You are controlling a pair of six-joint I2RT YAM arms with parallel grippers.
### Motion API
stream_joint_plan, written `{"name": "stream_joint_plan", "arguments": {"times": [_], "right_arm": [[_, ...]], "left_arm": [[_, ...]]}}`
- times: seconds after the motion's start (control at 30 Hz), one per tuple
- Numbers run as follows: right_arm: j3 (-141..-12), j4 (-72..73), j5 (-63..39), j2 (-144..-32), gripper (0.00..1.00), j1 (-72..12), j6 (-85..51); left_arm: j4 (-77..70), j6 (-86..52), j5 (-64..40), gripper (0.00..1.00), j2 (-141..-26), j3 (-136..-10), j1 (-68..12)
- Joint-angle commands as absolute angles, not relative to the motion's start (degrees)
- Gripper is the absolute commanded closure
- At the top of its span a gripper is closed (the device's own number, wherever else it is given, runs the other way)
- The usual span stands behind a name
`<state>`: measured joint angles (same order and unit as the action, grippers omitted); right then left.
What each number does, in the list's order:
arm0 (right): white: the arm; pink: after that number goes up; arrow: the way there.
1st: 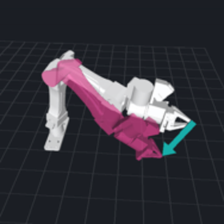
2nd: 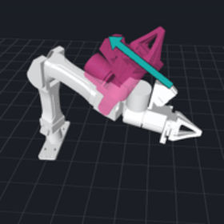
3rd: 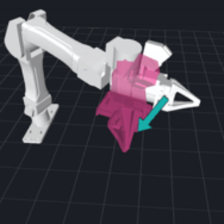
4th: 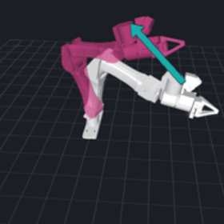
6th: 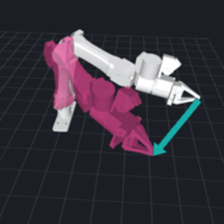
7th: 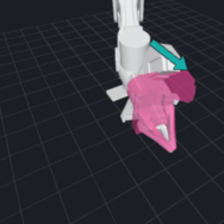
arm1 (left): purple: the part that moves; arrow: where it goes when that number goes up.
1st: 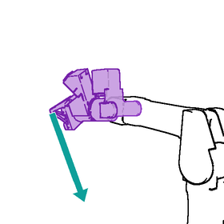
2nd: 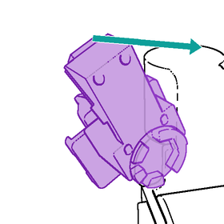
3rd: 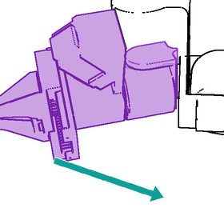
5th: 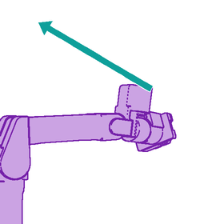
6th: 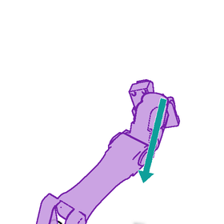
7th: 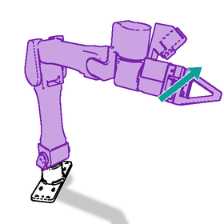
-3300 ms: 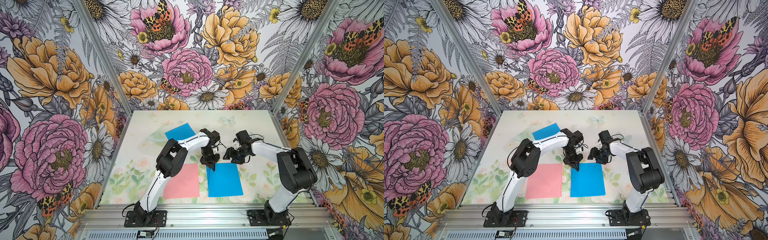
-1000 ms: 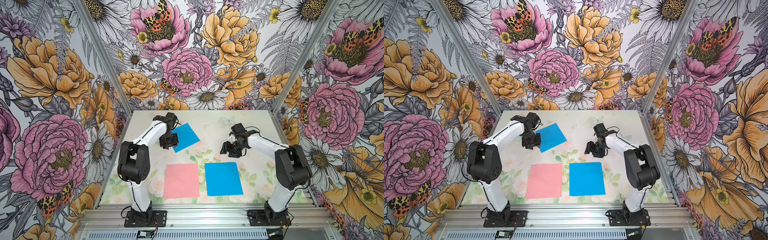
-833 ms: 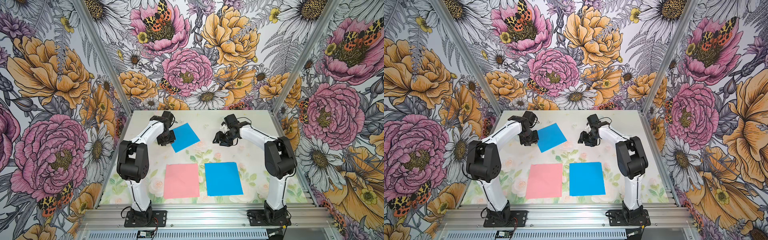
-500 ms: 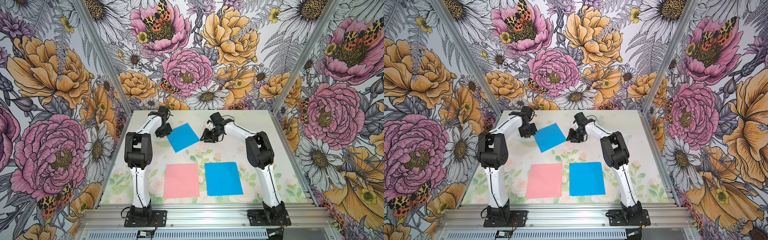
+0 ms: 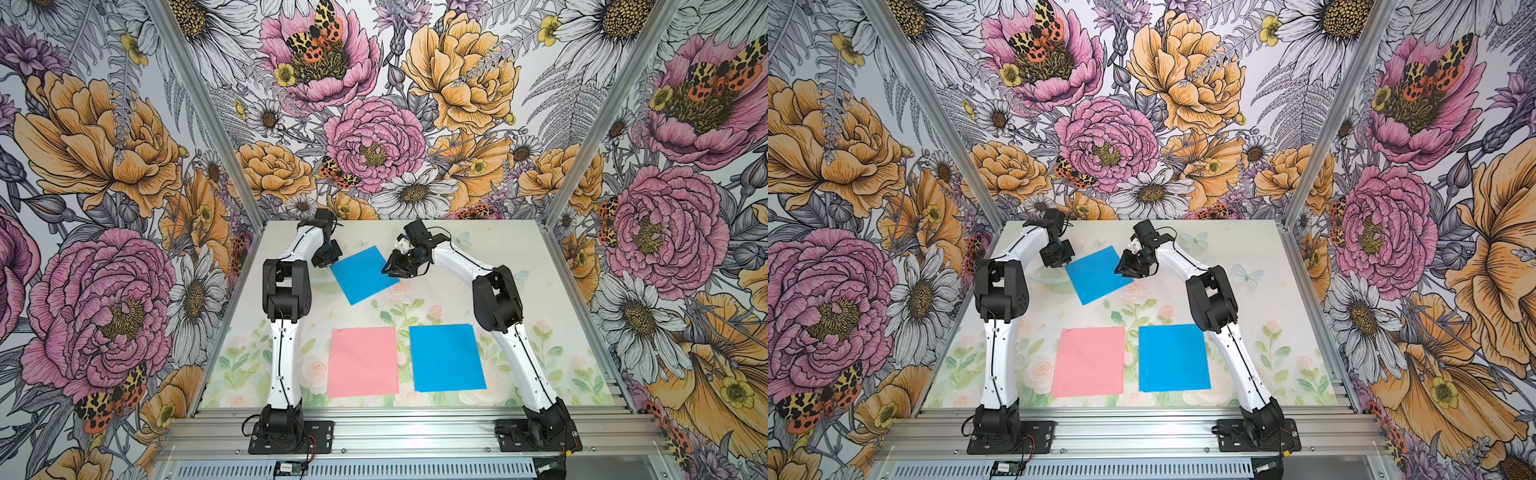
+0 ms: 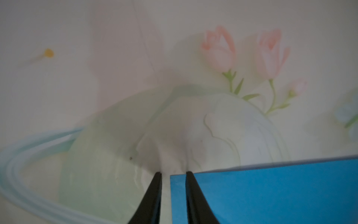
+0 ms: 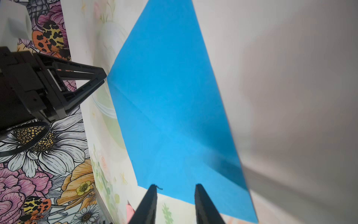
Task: Sort the scattered colored papers by color
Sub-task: Pick up the colored paper from the center of the board.
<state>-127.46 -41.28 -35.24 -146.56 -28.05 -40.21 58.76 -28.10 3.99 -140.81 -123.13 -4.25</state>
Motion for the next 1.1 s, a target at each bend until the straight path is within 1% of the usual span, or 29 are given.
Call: {"name": "stream_joint_plan", "arguments": {"times": [0.0, 0.1, 0.3, 0.4, 0.53, 0.8, 1.07], "right_arm": [[-130.3, -43.8, -35.0, -149.1, 0.65, -27.8, -41.4], [-131.7, -46.3, -33.8, -150.2, 0.65, -27.8, -41.4], [-132.5, -50.6, -30.9, -150.9, 0.65, -27.7, -41.6], [-132.5, -51.6, -30.5, -151.3, 0.65, -27.6, -41.4], [-132.9, -51.9, -30.5, -151.6, 0.65, -27.4, -41.6], [-133.0, -51.9, -30.8, -151.6, 0.65, -27.4, -41.4], [-131.7, -51.9, -30.6, -150.7, 0.65, -27.2, -40.8]], "left_arm": [[60.8, -27.1, 2.8, 0.73, -143.0, -125.6, -4.6], [61.3, -26.7, 3.1, 0.71, -143.0, -124.8, -4.9], [61.3, -25.7, 1.7, 0.67, -140.8, -118.4, -5.0], [61.1, -24.2, -0.6, 0.63, -140.6, -116.3, -5.7], [61.0, -23.0, -5.5, 0.61, -141.0, -115.0, -6.3], [60.9, -21.6, -14.8, 0.6, -142.6, -114.9, -7.3], [59.4, -22.0, -17.7, 0.59, -144.1, -116.3, -8.5]]}}
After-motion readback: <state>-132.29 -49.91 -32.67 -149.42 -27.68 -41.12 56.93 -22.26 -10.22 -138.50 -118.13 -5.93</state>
